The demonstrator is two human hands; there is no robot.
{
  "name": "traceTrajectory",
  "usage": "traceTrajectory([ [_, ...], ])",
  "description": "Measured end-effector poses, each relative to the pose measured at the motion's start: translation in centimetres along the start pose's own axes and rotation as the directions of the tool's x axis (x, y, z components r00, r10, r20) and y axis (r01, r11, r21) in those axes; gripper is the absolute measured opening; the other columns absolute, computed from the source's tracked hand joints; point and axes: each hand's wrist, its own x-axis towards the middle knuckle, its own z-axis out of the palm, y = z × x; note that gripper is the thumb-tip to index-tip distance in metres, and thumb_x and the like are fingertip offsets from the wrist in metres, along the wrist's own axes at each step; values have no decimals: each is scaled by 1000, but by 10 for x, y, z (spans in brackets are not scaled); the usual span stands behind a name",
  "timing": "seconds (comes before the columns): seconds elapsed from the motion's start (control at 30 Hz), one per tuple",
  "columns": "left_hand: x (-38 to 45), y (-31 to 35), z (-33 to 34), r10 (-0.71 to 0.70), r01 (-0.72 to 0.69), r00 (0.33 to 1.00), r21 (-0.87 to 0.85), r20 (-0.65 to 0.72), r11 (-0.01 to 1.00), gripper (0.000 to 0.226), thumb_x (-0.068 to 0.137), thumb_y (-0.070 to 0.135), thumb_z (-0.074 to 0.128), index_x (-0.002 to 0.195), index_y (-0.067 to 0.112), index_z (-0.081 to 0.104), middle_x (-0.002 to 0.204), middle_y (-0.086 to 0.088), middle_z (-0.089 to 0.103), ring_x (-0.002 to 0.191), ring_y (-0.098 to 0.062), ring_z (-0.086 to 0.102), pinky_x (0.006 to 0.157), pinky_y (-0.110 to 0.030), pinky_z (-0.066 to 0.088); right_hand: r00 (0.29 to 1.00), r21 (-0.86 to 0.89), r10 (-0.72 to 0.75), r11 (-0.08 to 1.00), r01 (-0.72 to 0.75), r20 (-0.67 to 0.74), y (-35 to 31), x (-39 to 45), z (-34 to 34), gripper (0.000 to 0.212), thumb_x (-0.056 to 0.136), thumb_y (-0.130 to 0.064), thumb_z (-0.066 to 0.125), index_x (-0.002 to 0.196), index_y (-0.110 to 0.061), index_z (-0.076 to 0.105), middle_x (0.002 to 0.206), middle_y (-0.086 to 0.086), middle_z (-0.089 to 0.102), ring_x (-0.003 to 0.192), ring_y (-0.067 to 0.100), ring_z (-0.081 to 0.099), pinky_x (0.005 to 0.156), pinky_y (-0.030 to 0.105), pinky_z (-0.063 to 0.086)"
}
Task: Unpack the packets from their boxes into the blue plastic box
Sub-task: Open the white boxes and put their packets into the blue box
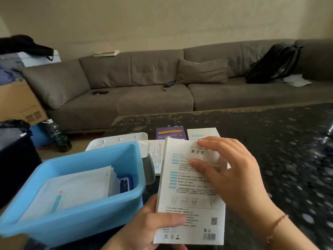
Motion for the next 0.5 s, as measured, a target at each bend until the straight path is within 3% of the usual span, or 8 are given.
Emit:
traceTrajectory([
  [0.17, 0, 3, 1, -17, 18, 999, 30, -46, 999, 46, 85, 11, 67, 126, 31, 62, 136, -16, 59, 127, -39, 54, 104, -56, 43, 978, -234, -197, 956, 177, -65, 7, -4, 4, 37, 88, -47, 62, 109, -19, 74, 115, -5, 70, 107, 22, 65, 88, 45, 50],
  [0.27, 0, 3, 5, -15, 23, 992, 60, -124, 998, 44, 81, 14, 72, 119, 34, 66, 128, -13, 65, 116, -37, 63, 80, -44, 58, 952, -336, -290, 910, 241, -101, 10, -7, 6, 25, 90, -37, 66, 99, -16, 76, 114, 0, 72, 101, 27, 68, 84, 45, 50],
  [0.37, 0, 4, 12, 30, -14, 980, 82, -194, 997, 39, 78, 13, 68, 110, 35, 69, 116, -10, 71, 104, -34, 68, 69, -41, 59, 959, -338, -274, 912, 234, -75, 10, -9, 7, 26, 89, -42, 65, 91, -18, 77, 116, -2, 71, 104, 26, 67, 85, 44, 50],
  [0.5, 1, 6, 17, 89, -59, 955, 113, -283, 992, 35, 74, 14, 70, 96, 42, 73, 106, -4, 74, 98, -28, 71, 69, -43, 60, 971, -323, -229, 925, 197, -63, 8, -9, 7, 33, 87, -51, 64, 88, -21, 78, 115, -4, 71, 99, 22, 69, 84, 41, 51],
])
